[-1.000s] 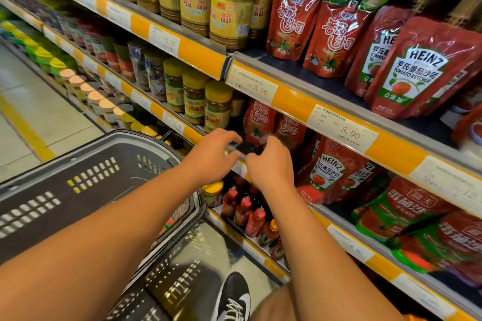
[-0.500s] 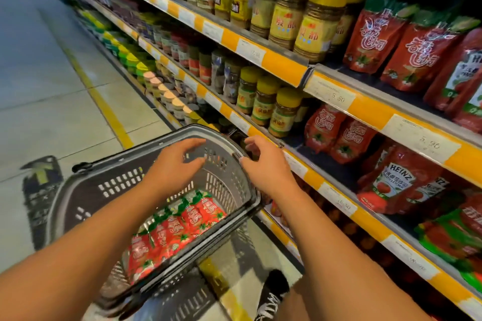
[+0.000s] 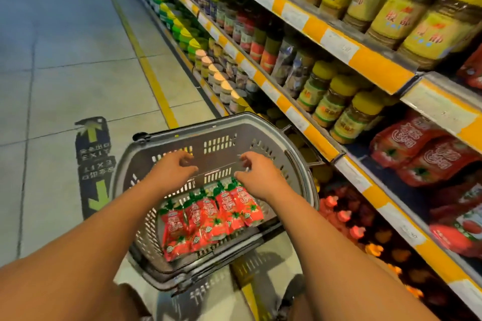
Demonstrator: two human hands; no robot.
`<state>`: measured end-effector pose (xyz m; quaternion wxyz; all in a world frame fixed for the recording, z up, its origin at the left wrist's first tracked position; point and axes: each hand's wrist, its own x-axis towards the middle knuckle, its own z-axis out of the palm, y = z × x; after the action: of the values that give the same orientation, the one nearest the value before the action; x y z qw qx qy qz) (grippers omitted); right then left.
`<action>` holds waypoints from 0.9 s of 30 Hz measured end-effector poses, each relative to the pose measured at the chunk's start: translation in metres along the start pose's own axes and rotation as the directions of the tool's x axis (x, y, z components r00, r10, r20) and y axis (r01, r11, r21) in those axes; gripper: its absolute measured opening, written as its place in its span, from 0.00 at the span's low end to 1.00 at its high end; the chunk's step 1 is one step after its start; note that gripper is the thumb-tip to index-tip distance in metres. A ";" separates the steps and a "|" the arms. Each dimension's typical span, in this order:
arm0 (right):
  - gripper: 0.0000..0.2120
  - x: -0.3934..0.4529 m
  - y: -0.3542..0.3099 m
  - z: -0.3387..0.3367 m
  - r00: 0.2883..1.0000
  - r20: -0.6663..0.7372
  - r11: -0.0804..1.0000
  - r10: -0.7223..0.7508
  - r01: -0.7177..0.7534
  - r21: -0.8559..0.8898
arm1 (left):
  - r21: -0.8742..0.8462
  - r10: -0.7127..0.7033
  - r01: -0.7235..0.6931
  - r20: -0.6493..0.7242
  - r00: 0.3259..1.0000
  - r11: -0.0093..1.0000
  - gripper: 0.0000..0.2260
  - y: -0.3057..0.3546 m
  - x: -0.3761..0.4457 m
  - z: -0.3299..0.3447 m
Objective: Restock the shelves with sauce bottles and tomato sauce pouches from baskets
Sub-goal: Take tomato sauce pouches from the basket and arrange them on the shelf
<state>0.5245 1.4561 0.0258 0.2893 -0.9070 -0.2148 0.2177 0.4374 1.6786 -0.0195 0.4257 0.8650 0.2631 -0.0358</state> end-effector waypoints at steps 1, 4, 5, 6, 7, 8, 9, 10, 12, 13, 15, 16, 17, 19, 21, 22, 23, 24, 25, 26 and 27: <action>0.24 0.006 -0.001 0.004 1.000 0.013 1.000 0.005 -0.005 -0.013 | -0.006 -0.014 0.014 0.006 1.000 1.000 0.20 -0.004 0.004 0.002; 0.24 0.023 0.001 0.018 0.999 0.035 0.999 0.034 -0.032 -0.039 | -0.018 -0.071 0.072 0.058 0.996 0.997 0.22 -0.017 0.014 0.011; 0.24 0.028 0.003 0.023 0.998 0.041 0.998 0.043 -0.041 -0.054 | -0.016 -0.084 0.086 0.080 0.993 0.996 0.23 -0.022 0.016 0.015; 0.24 0.033 0.006 0.027 0.997 0.056 0.996 0.057 -0.053 -0.070 | -0.007 -0.096 0.097 0.098 0.991 0.995 0.24 -0.027 0.019 0.018; 0.24 0.039 0.009 0.032 0.995 0.076 0.994 0.071 -0.064 -0.087 | 0.008 -0.110 0.110 0.111 0.988 0.994 0.24 -0.032 0.021 0.022; 0.24 0.044 0.013 0.036 0.991 0.099 0.992 0.087 -0.077 -0.105 | 0.027 -0.125 0.123 0.121 0.985 0.992 0.24 -0.037 0.024 0.025; 0.25 0.049 0.018 0.041 0.987 0.119 0.989 0.104 -0.090 -0.120 | 0.047 -0.144 0.139 0.128 0.981 0.989 0.24 -0.043 0.026 0.029; 0.25 0.055 0.022 0.045 0.982 0.137 0.985 0.127 -0.109 -0.135 | 0.067 -0.165 0.158 0.134 0.977 0.985 0.24 -0.049 0.029 0.032; 0.25 0.065 0.031 0.053 0.971 0.171 0.976 0.167 -0.138 -0.169 | 0.098 -0.216 0.203 0.147 0.965 0.974 0.25 -0.062 0.034 0.039; 0.24 0.070 0.035 0.056 0.965 0.186 0.971 0.184 -0.149 -0.189 | 0.105 -0.244 0.229 0.155 0.957 0.968 0.25 -0.068 0.037 0.042; 0.20 0.083 0.045 0.065 0.955 0.204 0.957 0.214 -0.163 -0.239 | 0.115 -0.287 0.271 0.157 0.945 0.956 0.20 -0.076 0.043 0.049; 0.19 0.089 0.050 0.070 0.948 0.216 0.950 0.232 -0.174 -0.258 | 0.121 -0.301 0.284 0.157 0.941 0.951 0.16 -0.080 0.046 0.052; 0.18 0.095 0.057 0.077 0.942 0.229 0.946 0.247 -0.182 -0.269 | 0.124 -0.310 0.292 0.158 0.938 0.948 0.14 -0.084 0.050 0.056; 0.19 0.105 0.070 0.091 0.927 0.257 0.934 0.272 -0.191 -0.301 | 0.150 -0.341 0.318 0.162 0.926 0.936 0.12 -0.093 0.057 0.064; 0.21 0.114 0.084 0.103 0.914 0.270 0.918 0.303 -0.204 -0.340 | 0.175 -0.382 0.353 0.171 0.908 0.919 0.09 -0.101 0.063 0.072; 0.22 0.118 0.090 0.106 0.906 0.279 0.912 0.320 -0.214 -0.349 | 0.183 -0.406 0.376 0.172 0.898 0.908 0.07 -0.106 0.067 0.078; 0.21 0.123 0.100 0.109 0.898 0.291 0.908 0.330 -0.218 -0.358 | 0.182 -0.430 0.400 0.175 0.886 0.898 0.07 -0.112 0.071 0.086; 0.19 0.126 0.102 0.110 0.895 0.308 0.909 0.323 -0.203 -0.363 | 0.181 -0.452 0.422 0.177 0.874 0.888 0.09 -0.116 0.070 0.087; 0.15 0.132 0.110 0.112 0.888 0.325 0.908 0.326 -0.198 -0.369 | 0.182 -0.470 0.440 0.189 0.862 0.879 0.11 -0.122 0.071 0.093; 0.10 0.138 0.116 0.112 0.881 0.338 0.905 0.330 -0.194 -0.380 | 0.187 -0.492 0.460 0.194 0.849 0.868 0.13 -0.127 0.074 0.099; 0.07 0.144 0.122 0.114 0.875 0.343 0.897 0.342 -0.195 -0.397 | 0.192 -0.521 0.488 0.196 0.831 0.851 0.16 -0.134 0.077 0.105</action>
<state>0.6148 1.4892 -0.1734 0.0388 -0.9000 -0.1751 0.3974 0.4558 1.6991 -0.2044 0.3706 0.7803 0.4259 -0.2691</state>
